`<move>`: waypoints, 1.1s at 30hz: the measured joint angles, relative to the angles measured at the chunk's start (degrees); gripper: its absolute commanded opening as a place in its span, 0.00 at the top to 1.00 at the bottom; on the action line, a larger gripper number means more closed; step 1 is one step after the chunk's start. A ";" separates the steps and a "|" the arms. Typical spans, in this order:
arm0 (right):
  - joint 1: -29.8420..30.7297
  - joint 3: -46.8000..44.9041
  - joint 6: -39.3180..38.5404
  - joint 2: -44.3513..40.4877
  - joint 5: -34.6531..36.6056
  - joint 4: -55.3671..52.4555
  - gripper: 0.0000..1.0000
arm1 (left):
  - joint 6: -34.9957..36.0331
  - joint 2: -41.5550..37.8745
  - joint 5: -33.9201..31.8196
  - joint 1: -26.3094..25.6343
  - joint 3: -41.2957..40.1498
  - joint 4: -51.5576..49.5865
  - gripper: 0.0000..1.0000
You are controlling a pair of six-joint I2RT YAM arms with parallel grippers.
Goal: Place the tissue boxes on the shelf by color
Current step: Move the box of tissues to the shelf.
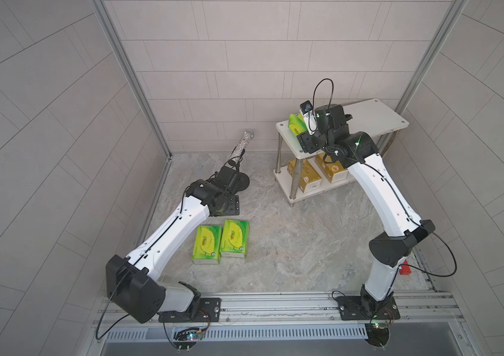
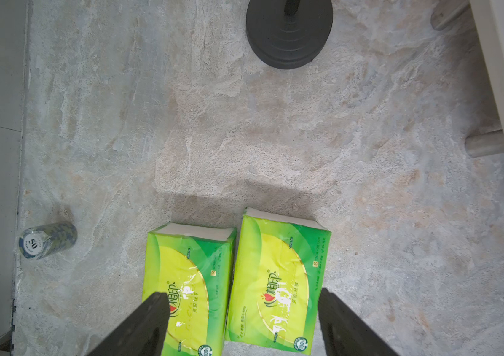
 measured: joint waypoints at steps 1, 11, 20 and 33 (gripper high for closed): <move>-0.07 0.00 -0.31 0.13 0.72 0.09 0.25 | 0.00 0.09 0.00 0.00 0.00 0.02 0.16; -8.61 0.22 -1.86 1.33 3.13 1.60 0.29 | 0.37 0.17 0.26 0.00 0.00 0.48 0.16; -20.15 2.75 -1.88 3.15 -1.75 2.45 0.31 | 0.39 0.17 1.44 -1.60 0.00 0.46 0.16; -32.02 2.78 -4.85 4.04 -16.59 5.90 0.32 | 0.26 0.00 3.61 -7.56 -4.39 -0.02 0.16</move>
